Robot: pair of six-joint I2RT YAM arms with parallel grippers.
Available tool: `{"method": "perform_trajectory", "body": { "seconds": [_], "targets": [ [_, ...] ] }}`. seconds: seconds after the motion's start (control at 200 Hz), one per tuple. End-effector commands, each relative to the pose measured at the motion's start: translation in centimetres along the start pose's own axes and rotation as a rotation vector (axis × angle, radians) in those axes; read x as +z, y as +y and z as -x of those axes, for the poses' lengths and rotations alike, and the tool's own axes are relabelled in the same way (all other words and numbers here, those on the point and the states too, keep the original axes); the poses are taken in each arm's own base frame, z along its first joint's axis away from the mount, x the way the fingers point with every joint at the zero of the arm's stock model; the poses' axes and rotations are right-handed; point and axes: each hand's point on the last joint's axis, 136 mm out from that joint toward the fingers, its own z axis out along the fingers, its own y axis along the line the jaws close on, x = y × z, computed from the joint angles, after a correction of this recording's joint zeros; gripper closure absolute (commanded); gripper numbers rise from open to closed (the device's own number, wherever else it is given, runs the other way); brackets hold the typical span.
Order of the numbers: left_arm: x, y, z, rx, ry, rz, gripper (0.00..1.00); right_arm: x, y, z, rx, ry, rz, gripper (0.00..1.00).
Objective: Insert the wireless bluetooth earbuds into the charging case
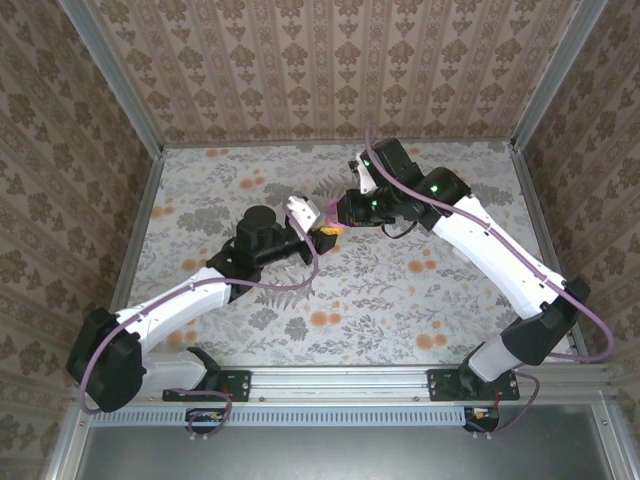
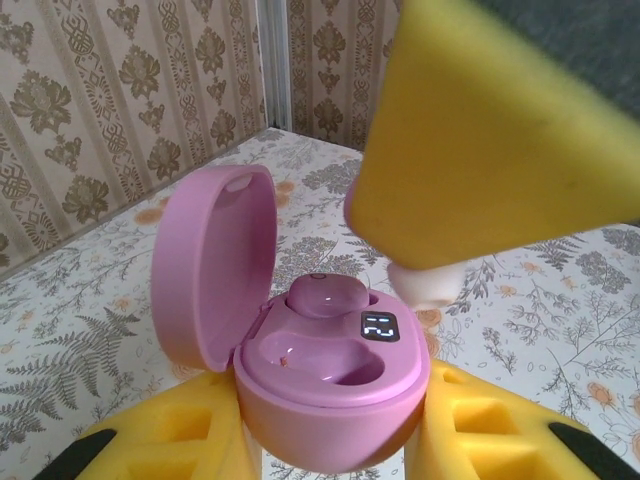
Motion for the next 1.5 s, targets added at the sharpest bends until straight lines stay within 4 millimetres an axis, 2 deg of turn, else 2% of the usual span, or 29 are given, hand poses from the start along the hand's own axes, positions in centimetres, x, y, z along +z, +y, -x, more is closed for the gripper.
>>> {"method": "perform_trajectory", "body": {
  "seconds": [0.0, 0.3, 0.45, 0.665, 0.855, 1.045, 1.205, 1.34, 1.495],
  "targets": [
    [-0.2, -0.6, 2.9, 0.046, -0.077, -0.021, 0.66, 0.4, 0.0, 0.5, -0.002, -0.008, -0.032, 0.78],
    [-0.2, -0.6, 3.1, 0.049, -0.081, -0.023, 0.66, 1.5, 0.7, 0.1, -0.007, 0.008, -0.017, 0.78],
    [-0.1, -0.6, 3.0, 0.047, -0.079, -0.022, 0.66, 1.4, 1.0, 0.4, -0.004, -0.006, -0.006, 0.79],
    [-0.2, -0.6, 3.1, 0.049, -0.081, -0.021, 0.66, 1.7, 0.3, 0.4, -0.014, -0.013, -0.063, 0.79],
    [-0.2, -0.6, 3.3, 0.051, -0.085, -0.021, 0.66, 2.0, 0.5, -0.2, -0.025, 0.012, -0.06, 0.79],
    [-0.2, -0.6, 3.3, 0.049, -0.089, -0.019, 0.66, 1.9, -0.3, 0.0, -0.042, -0.005, -0.13, 0.79],
    [-0.2, -0.6, 3.4, 0.048, -0.09, -0.018, 0.66, 1.8, 0.0, 0.3, -0.044, -0.027, -0.116, 0.79],
    [-0.2, -0.5, 3.4, 0.05, -0.091, -0.017, 0.66, 1.7, 0.8, 0.0, -0.059, -0.004, -0.078, 0.77],
    [-0.2, -0.6, 3.4, 0.051, -0.091, -0.018, 0.66, 1.6, 0.7, -0.5, -0.065, 0.019, -0.077, 0.74]
  ]
}}
